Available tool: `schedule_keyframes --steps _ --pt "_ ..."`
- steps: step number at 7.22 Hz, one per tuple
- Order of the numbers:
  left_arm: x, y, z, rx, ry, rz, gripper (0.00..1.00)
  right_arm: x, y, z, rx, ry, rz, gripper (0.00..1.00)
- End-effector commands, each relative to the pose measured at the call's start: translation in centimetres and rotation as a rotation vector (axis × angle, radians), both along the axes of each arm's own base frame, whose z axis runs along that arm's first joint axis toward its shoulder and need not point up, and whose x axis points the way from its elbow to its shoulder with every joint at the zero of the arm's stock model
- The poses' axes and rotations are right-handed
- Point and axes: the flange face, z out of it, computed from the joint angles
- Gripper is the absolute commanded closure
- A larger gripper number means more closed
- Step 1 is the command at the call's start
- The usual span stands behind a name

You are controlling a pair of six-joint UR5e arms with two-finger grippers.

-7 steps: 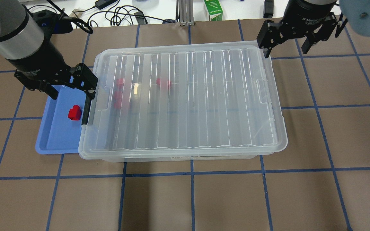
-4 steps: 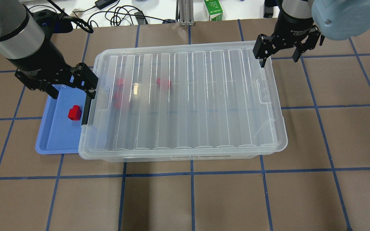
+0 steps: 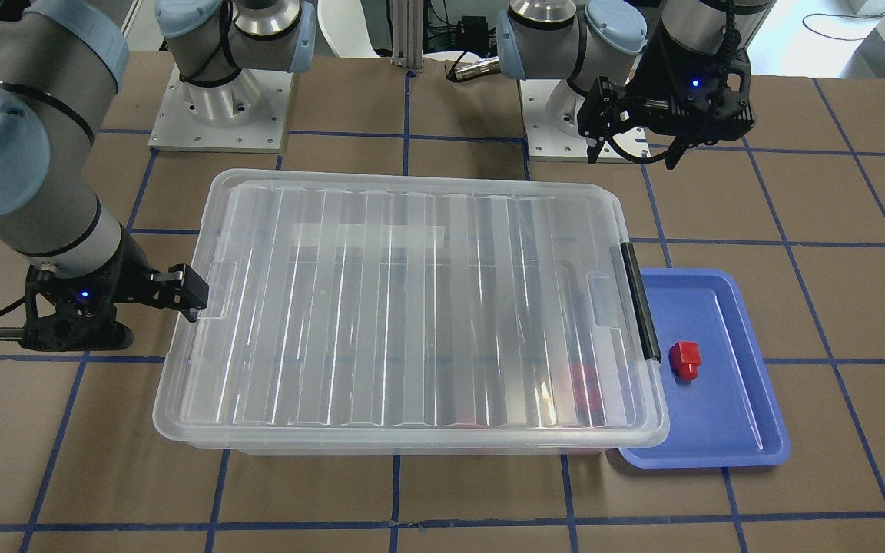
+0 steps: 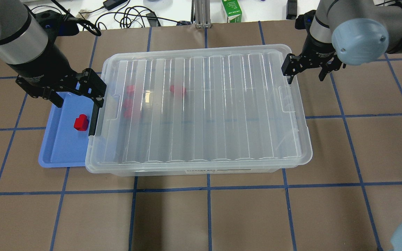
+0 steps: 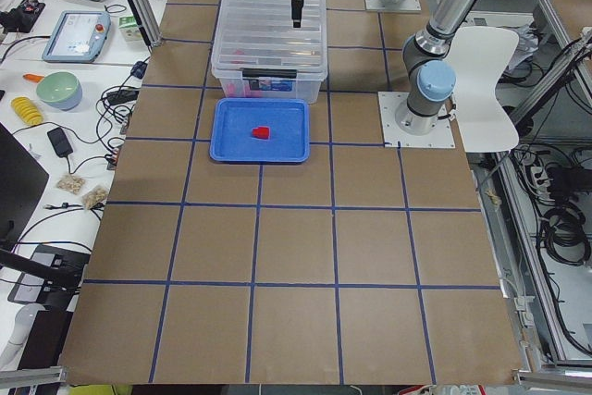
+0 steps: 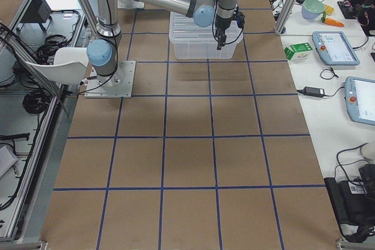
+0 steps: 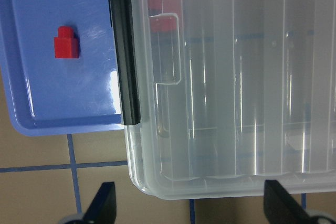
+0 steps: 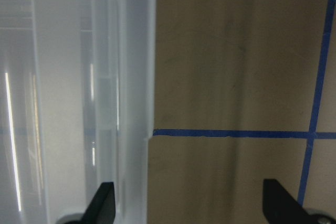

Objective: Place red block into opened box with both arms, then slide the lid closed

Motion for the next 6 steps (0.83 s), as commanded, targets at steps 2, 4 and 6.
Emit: schedule_keyframes --steps 2,4,6 --pt "0.0 0.1 0.1 0.000 0.000 -0.003 0.00 -0.4 0.0 -0.3 -0.009 0.001 -0.001 0.00" --pt "0.3 0.1 0.1 0.007 0.002 0.000 0.00 -1.9 -0.1 0.1 -0.017 0.003 -0.007 0.00" --pt "2.4 -0.5 0.7 -0.010 -0.002 -0.035 0.00 -5.6 -0.3 0.5 -0.023 0.003 -0.019 0.00"
